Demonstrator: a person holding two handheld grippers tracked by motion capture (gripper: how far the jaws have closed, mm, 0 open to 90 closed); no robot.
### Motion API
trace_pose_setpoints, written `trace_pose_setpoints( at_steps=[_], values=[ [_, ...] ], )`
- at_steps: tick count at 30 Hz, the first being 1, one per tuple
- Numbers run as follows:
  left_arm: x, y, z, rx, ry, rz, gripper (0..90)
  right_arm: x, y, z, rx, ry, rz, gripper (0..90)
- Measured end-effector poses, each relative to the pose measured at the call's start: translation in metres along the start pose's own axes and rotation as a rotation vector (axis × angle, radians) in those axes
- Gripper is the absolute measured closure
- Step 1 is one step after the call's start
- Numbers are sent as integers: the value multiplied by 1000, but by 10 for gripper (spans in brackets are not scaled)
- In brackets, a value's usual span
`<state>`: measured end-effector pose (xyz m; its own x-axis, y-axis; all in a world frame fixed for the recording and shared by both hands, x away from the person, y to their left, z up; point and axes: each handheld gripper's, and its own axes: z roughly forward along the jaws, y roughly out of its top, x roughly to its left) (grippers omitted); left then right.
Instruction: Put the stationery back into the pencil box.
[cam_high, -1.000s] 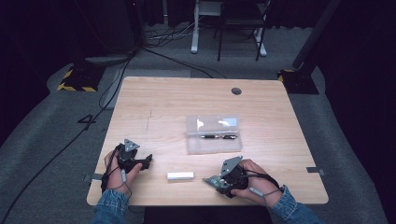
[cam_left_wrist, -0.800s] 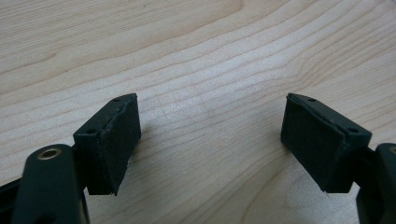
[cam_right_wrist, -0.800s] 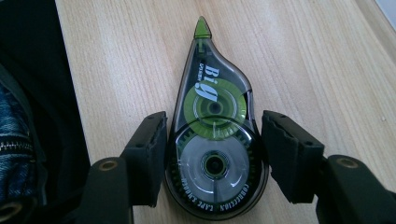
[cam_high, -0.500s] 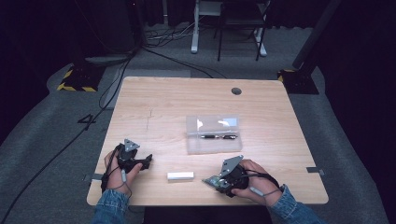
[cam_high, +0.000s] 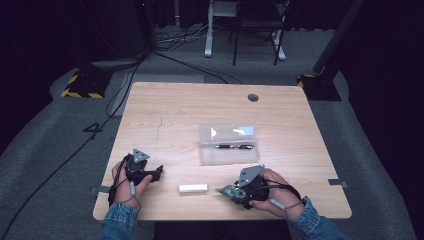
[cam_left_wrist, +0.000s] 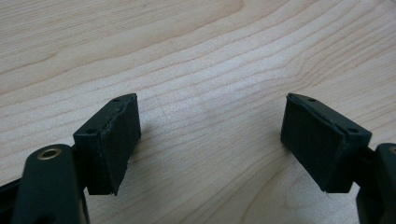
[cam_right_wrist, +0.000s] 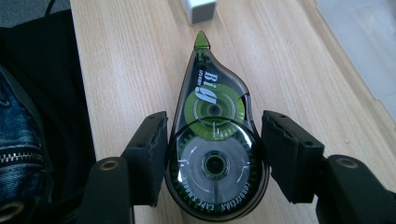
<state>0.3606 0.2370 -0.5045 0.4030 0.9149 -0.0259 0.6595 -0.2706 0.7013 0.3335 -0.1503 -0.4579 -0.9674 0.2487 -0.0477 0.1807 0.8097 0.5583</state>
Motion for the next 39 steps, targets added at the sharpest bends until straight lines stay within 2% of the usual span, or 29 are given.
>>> trace_pose_setpoints(
  at_steps=[12,19,30,39],
  values=[
    [-1,-1,-1,1,3,-4,204,-16,6,-14,-55,-36,11,432],
    [-2,-2,-2,0,0,5,205,-27,9,-18,-67,-50,13,431],
    [-2,-3,-3,3,0,6,204,-63,7,-20,-74,-78,49,431],
    [-2,-3,-3,2,1,4,204,-89,4,-11,-64,-110,57,431]
  ],
)
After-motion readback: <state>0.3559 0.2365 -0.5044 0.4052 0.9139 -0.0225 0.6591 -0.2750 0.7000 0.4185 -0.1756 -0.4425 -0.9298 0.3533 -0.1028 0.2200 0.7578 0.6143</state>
